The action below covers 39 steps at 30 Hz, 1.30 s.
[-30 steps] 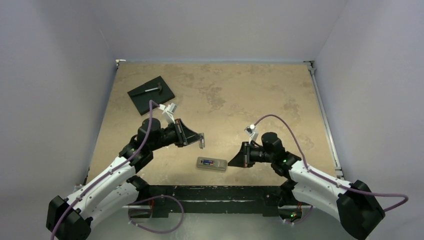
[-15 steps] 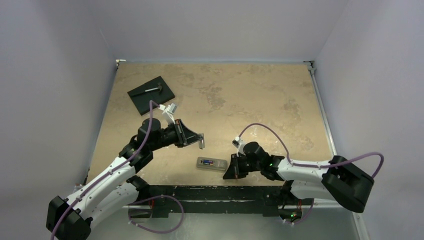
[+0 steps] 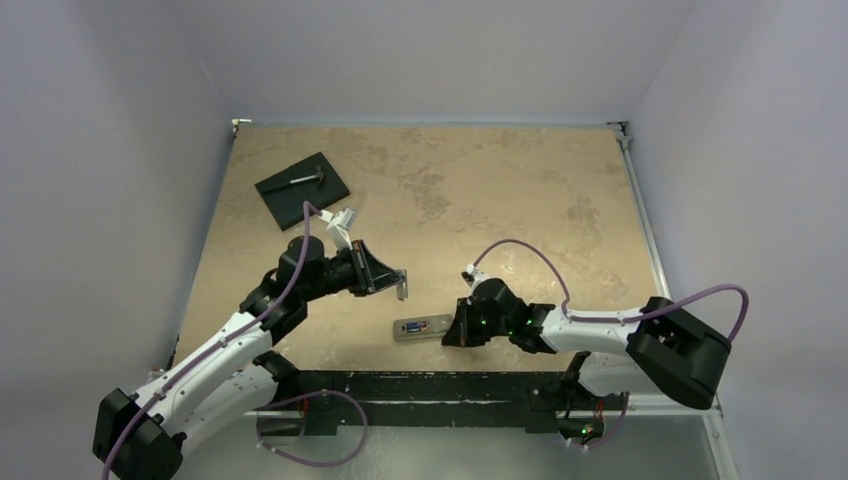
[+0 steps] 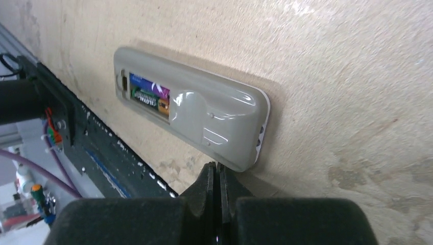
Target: Load the batteries into the remote control
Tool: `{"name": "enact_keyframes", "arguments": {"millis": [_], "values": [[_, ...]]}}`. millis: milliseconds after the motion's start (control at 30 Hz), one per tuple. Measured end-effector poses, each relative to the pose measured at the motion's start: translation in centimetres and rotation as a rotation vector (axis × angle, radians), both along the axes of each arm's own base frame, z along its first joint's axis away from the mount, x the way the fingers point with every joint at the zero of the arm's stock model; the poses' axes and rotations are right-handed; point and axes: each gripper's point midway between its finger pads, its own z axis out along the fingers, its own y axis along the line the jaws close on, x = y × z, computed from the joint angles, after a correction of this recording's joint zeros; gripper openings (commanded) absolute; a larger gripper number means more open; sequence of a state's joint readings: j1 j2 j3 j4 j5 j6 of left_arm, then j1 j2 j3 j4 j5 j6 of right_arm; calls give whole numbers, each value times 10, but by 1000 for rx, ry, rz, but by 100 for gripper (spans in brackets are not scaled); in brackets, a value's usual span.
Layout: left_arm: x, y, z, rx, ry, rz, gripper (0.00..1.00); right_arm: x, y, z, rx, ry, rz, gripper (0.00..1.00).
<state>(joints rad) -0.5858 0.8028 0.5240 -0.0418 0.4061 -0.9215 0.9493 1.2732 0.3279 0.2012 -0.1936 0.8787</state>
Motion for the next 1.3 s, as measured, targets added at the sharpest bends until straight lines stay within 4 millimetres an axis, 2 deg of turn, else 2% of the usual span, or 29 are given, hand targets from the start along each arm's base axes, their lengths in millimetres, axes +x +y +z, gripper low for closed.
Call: {"name": "enact_keyframes", "arguments": {"millis": [267,600,800,1033,1300], "values": [[3,-1,-10,28,17,-5,0,21,1,0,-53,-31,-90,0],[5,-2,-18,47,32,-6,0,43,21,1,-85,-40,-111,0],[6,-1,-18,51,31,4,0,60,33,2,-119,-86,-103,0],[6,0,-17,50,28,10,0,78,37,4,-192,-160,-75,1],[4,3,-7,27,3,22,0,85,42,4,-232,-223,13,0]]}}
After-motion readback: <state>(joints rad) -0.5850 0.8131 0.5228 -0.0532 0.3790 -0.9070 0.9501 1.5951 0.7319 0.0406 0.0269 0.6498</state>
